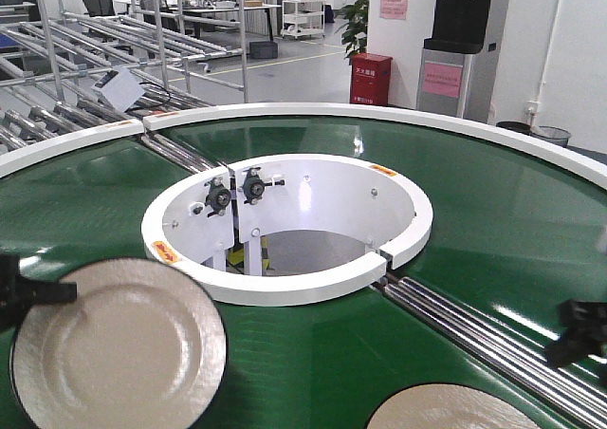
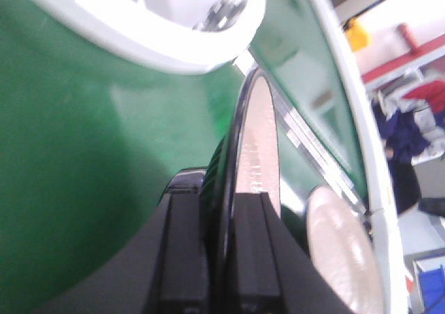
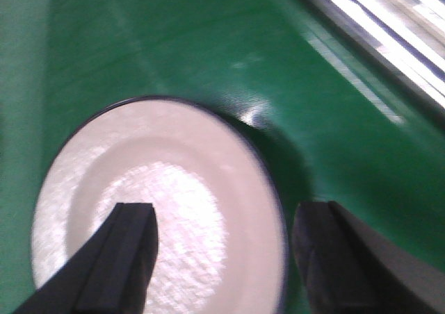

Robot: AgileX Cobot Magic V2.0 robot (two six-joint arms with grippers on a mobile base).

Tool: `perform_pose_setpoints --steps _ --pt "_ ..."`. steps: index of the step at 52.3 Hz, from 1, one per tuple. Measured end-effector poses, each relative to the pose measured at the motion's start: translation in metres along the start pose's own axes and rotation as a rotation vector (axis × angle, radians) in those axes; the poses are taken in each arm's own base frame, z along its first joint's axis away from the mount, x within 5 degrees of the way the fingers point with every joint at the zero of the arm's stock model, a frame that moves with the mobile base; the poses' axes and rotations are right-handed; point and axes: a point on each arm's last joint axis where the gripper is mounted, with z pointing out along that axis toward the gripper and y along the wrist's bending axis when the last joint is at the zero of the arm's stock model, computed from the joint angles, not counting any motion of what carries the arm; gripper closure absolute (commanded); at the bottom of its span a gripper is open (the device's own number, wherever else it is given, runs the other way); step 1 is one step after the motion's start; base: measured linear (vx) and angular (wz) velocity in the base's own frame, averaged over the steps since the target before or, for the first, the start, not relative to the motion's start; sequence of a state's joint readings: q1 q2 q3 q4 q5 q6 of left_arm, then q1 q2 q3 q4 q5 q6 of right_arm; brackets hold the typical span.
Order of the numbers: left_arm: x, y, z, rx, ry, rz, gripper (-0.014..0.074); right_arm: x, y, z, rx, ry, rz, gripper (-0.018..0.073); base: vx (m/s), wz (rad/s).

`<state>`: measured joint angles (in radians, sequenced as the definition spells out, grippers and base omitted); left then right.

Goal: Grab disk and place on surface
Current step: 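Grip each plate rim and lift both plates upright off the conveyor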

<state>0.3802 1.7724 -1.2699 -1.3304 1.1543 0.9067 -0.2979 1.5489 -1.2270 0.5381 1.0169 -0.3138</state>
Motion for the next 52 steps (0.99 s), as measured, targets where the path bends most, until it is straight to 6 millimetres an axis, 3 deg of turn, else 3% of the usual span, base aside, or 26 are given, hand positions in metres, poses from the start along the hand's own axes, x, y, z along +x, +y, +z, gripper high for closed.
perform_pose_setpoints --steps 5,10,19,32,40,47,52 --pt "-0.004 -0.019 -0.008 0.028 -0.036 0.030 0.0604 -0.002 -0.021 -0.007 0.031 -0.021 0.053 0.0086 0.00 0.00" --pt "-0.007 -0.033 -0.014 0.069 -0.081 0.038 0.0604 -0.002 -0.031 -0.001 0.037 0.000 0.063 0.0086 0.00 0.00" --pt "-0.014 -0.049 -0.021 0.132 -0.161 0.025 0.0604 -0.005 -0.048 0.039 -0.021 0.093 0.084 0.0086 0.00 0.00" --pt "-0.015 -0.049 -0.021 0.125 -0.178 0.019 0.0604 -0.001 -0.063 0.079 -0.101 0.193 0.115 0.0086 0.00 0.00" --pt "-0.017 -0.047 -0.021 0.106 -0.194 0.017 0.0604 0.001 -0.064 0.096 -0.161 0.229 0.125 0.0086 0.00 0.00" --pt "-0.017 -0.046 -0.021 0.099 -0.199 0.016 0.0604 0.005 -0.047 0.114 -0.183 0.284 0.078 0.0095 0.00 0.00" --pt "-0.017 -0.046 -0.021 0.099 -0.199 0.016 0.0604 0.010 -0.034 0.128 -0.196 0.330 0.047 0.0172 0.00 0.00"
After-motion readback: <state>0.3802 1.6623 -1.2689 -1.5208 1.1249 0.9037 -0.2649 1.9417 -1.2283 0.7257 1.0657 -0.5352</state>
